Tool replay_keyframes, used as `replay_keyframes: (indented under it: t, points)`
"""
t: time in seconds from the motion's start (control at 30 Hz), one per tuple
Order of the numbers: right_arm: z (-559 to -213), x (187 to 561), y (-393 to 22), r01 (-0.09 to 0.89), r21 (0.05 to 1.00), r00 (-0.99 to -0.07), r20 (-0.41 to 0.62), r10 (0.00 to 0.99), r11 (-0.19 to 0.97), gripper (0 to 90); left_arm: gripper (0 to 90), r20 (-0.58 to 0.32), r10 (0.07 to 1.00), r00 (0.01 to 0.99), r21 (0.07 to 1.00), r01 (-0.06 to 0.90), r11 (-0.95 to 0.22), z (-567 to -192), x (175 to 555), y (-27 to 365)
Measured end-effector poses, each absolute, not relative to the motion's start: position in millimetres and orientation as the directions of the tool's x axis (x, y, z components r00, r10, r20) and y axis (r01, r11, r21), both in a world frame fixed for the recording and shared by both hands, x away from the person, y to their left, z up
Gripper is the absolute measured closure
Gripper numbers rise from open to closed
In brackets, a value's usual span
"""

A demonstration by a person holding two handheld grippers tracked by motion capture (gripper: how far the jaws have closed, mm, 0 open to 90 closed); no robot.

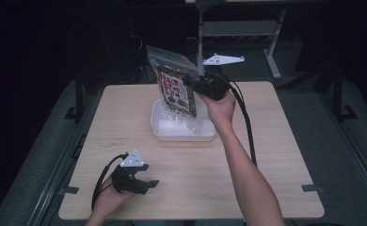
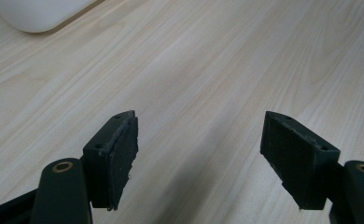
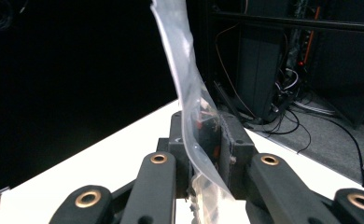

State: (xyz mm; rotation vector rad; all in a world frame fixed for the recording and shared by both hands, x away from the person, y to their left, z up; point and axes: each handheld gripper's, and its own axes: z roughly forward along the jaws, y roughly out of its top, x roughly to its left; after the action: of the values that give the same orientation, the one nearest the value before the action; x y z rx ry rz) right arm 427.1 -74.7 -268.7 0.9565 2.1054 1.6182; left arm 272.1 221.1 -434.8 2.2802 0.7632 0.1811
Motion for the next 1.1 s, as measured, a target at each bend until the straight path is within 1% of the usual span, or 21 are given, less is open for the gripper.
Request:
replay_keyframes:
  t: [0.43, 0.7, 1.1]
  points:
    - [-284, 435, -61, 0.323, 0.936, -0.715, 0.143, 0.684, 0.142, 76.9, 26.9, -0.09, 0.576, 0.813, 0.675, 0.475, -0.564, -435, 273, 223]
    - [-301, 438, -54, 0.331, 0.93, -0.71, 0.135, 0.692, 0.158, 76.9, 26.8, -0.089, 0.575, 0.813, 0.672, 0.475, -0.568, -436, 272, 222]
    - [-326, 440, -49, 0.329, 0.935, -0.7, 0.148, 0.699, 0.132, 76.8, 26.8, -0.093, 0.577, 0.811, 0.676, 0.477, -0.562, -435, 273, 224]
